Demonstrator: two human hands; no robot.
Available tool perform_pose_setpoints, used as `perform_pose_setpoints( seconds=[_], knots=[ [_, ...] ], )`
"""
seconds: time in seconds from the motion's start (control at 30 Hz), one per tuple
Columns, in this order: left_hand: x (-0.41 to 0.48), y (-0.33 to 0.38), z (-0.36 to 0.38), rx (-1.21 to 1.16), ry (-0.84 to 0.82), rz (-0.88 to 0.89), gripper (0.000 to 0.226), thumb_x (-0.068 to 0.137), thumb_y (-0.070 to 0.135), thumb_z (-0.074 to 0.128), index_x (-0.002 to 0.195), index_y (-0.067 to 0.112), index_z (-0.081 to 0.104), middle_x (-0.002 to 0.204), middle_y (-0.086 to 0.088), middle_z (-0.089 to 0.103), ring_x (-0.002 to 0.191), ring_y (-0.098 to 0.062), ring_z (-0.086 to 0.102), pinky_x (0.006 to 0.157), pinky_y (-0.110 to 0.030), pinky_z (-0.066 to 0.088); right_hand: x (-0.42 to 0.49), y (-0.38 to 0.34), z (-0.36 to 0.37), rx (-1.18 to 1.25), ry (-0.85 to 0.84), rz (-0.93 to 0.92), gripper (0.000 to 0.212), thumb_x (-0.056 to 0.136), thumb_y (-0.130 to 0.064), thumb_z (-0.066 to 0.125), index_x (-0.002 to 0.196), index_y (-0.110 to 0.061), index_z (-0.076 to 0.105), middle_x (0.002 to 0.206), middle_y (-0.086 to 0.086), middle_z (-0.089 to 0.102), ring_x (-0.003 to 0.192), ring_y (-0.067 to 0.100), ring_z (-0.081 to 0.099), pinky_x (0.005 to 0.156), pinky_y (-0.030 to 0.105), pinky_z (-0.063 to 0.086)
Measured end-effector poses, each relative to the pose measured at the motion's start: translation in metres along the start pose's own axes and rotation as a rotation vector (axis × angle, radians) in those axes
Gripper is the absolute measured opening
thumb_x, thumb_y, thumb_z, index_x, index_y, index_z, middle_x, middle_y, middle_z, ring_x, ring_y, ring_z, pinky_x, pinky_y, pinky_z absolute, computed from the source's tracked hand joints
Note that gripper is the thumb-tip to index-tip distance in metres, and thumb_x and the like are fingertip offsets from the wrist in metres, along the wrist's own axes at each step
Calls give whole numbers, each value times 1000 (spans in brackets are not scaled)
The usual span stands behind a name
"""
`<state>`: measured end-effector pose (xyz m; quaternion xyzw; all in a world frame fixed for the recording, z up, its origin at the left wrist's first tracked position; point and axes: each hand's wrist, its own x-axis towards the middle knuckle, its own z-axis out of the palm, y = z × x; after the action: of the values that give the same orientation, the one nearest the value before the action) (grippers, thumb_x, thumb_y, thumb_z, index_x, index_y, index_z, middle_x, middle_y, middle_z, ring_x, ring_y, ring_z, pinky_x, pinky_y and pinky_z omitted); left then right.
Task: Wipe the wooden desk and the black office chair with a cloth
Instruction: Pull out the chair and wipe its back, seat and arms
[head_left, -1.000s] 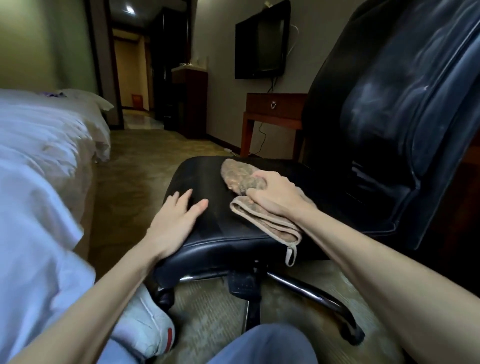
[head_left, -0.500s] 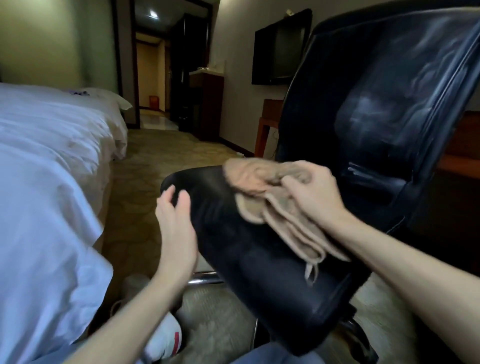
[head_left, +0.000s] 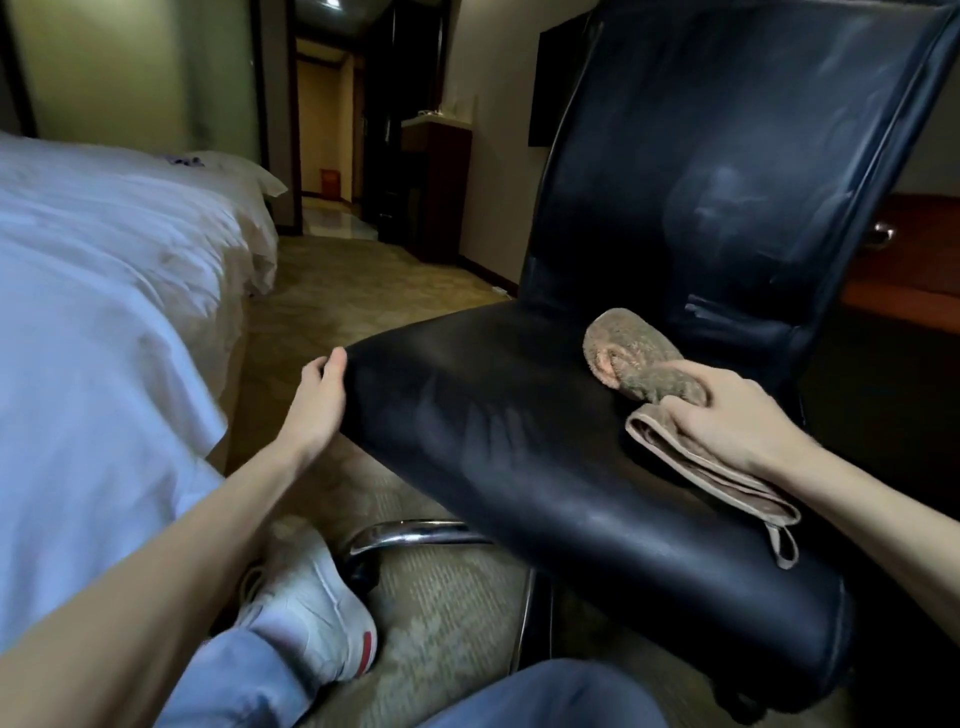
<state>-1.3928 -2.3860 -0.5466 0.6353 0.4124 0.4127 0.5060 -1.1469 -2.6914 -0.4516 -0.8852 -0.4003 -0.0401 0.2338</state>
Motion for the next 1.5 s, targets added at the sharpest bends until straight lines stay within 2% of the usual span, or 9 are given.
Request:
perform_pose_setpoints(
  seconds=[0.37, 0.5, 0.63, 0.77, 0.97, 1.07, 1.17, 1.33, 1.5],
  knots=[
    [-73, -1, 18, -99, 297, 2, 38, 103, 55, 43, 114, 19, 49, 122, -3, 55, 116, -24, 50, 96, -39, 35, -66, -118, 95, -6, 244, -264, 49, 80, -43, 45, 125, -33, 60, 138, -7, 58, 131, 20, 49, 110, 41, 39],
    [-111, -12, 13, -259, 176, 20, 65, 94, 64, 39, 110, 4, 60, 110, -18, 67, 109, -38, 60, 97, -52, 46, -69, -165, 127, 219, 292, -317, 44, 83, -34, 53, 126, -30, 62, 141, -11, 56, 141, 16, 40, 117, 42, 32],
    [-111, -5, 3, -479, 46, -159, 60, 101, 67, 36, 77, 18, 60, 63, 3, 63, 63, -17, 60, 66, -34, 45, -73, -157, 113, 410, 296, -380, 48, 81, -42, 45, 125, -38, 63, 134, -21, 61, 129, 0, 47, 106, 33, 42],
    [-92, 12, 8, -446, -132, -242, 57, 101, 66, 38, 81, 19, 62, 75, -4, 63, 65, -19, 59, 63, -32, 46, -54, -114, 68, 433, 412, -375, 48, 81, -39, 49, 127, -37, 61, 121, -16, 69, 113, 9, 63, 97, 36, 53],
    [-79, 31, 30, -325, -286, -211, 48, 106, 54, 40, 129, 22, 67, 112, -10, 77, 89, -18, 76, 72, -28, 55, -5, -37, 12, 205, 601, -159, 44, 82, -47, 47, 125, -42, 51, 112, -6, 72, 105, 23, 61, 92, 43, 45],
    [-89, 37, 37, -411, -412, -290, 47, 98, 55, 56, 123, 19, 71, 106, -10, 79, 90, -24, 78, 61, -26, 60, 19, -3, 16, -21, 312, 49, 66, 83, -64, 53, 143, -40, 39, 135, 8, 64, 129, 32, 54, 115, 63, 25],
    [-106, 39, 40, -504, -455, -351, 48, 94, 49, 65, 128, 16, 68, 113, -15, 77, 100, -34, 76, 72, -39, 63, 33, 7, 22, -47, 21, 179, 83, 79, -77, 51, 149, -33, 44, 153, 9, 50, 138, 38, 46, 111, 52, 34],
    [-145, 37, 61, -564, -300, -338, 48, 92, 42, 72, 136, 33, 54, 116, -7, 75, 100, -32, 75, 75, -47, 64, 39, -11, 25, -60, -45, 49, 50, 93, -51, 47, 138, -31, 57, 152, 7, 52, 135, 34, 48, 99, 41, 37],
    [-199, 32, 109, -615, -294, -211, 87, 98, 35, 68, 161, 43, 9, 154, 2, 49, 135, -23, 54, 118, -46, 40, 36, -54, 37, -96, -73, -43, 57, 90, -51, 47, 145, -38, 51, 155, 3, 51, 139, 32, 45, 97, 36, 29]
  ],
)
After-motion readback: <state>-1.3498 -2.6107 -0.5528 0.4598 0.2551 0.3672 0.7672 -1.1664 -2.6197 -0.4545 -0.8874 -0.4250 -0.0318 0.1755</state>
